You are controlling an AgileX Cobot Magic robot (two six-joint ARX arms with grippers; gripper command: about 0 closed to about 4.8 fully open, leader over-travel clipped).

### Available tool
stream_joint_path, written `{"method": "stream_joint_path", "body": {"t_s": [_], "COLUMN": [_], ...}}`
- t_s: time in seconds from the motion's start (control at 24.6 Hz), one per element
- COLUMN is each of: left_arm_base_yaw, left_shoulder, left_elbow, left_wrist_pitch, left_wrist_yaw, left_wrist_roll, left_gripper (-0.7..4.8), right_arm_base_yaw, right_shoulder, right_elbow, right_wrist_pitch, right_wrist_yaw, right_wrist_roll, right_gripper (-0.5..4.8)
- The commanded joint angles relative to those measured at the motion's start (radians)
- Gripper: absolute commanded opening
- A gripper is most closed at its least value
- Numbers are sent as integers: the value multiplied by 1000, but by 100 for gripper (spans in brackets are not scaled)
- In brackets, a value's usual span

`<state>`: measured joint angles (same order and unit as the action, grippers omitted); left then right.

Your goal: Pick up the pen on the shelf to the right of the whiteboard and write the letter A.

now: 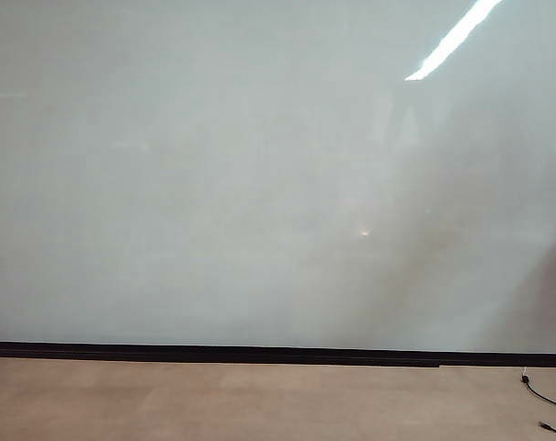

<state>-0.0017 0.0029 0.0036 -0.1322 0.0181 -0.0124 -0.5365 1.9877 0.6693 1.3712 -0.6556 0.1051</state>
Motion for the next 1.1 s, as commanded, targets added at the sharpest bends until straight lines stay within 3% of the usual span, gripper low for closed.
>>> {"method": "stream_joint_path", "body": {"t_s": [0.04,0.41,0.97,1.1], "left_arm_base_yaw": [0,0,0,0], "left_shoulder": [0,0,0,0], "left_elbow": [3,3,3,3], "left_wrist_pitch": [6,6,6,6], "left_wrist_yaw": [5,5,5,5], "left_wrist_roll": [5,4,5,4], "left_gripper": [-5,-5,-4,-4], "right_arm_base_yaw": [2,1,0,0], "right_shoulder": [-5,-5,-5,-5], "right_elbow": [2,2,2,2], "right_wrist_pitch": [10,23,40,40], "right_wrist_yaw": [2,2,2,2], "right_wrist_roll": [4,8,23,23], "right_gripper": [184,147,146,118]}}
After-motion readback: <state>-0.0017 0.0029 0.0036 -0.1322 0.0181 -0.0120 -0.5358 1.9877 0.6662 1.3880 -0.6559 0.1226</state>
